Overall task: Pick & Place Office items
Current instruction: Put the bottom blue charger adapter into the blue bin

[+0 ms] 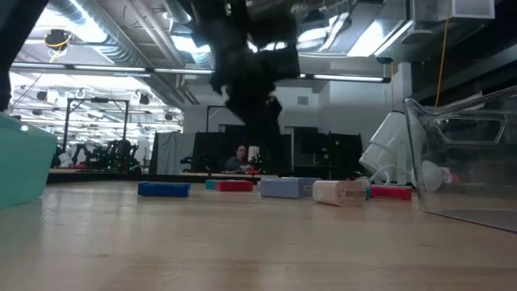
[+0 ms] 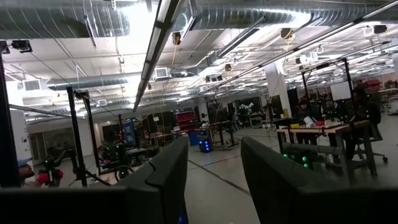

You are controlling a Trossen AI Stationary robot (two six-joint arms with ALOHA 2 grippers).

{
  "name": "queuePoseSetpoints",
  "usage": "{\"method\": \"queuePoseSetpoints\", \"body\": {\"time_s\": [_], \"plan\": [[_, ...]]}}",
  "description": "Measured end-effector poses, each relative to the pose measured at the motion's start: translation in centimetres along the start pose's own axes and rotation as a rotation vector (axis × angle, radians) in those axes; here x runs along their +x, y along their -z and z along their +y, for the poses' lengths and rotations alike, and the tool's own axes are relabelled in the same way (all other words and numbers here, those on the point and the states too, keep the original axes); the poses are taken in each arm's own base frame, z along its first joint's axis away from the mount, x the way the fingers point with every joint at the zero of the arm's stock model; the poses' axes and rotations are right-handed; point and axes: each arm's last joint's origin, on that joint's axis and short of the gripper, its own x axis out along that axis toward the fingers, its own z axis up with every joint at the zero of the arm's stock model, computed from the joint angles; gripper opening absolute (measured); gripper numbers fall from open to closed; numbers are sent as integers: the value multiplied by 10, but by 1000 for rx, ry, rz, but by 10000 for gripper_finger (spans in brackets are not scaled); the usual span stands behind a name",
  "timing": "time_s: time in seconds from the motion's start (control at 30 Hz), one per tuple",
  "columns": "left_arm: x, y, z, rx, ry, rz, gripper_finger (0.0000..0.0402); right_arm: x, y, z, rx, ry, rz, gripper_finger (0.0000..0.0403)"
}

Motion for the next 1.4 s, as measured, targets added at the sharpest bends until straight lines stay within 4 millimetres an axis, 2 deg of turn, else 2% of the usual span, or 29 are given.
{"method": "queuePoseSetpoints", "body": {"time_s": [0.13,0.57,0.7,0.93,1.23,1.4], "plan": [[6,3,6,-1,-26,15,261,0,0,0,0,0,-1,155],[2,9,31,22,-58,9,273,1,0,0,4,0,-8,155],[12,14,36,3,-30,28,271,1,0,1,6,0,-8,155],[38,20,31,-8,-1,77,273,2,0,1,6,0,-5,155],[39,16,30,-25,-7,37,269,2,0,1,9,5,-5,155],[55,22,30,-113,42,65,255,2,0,1,9,9,-5,155]]}}
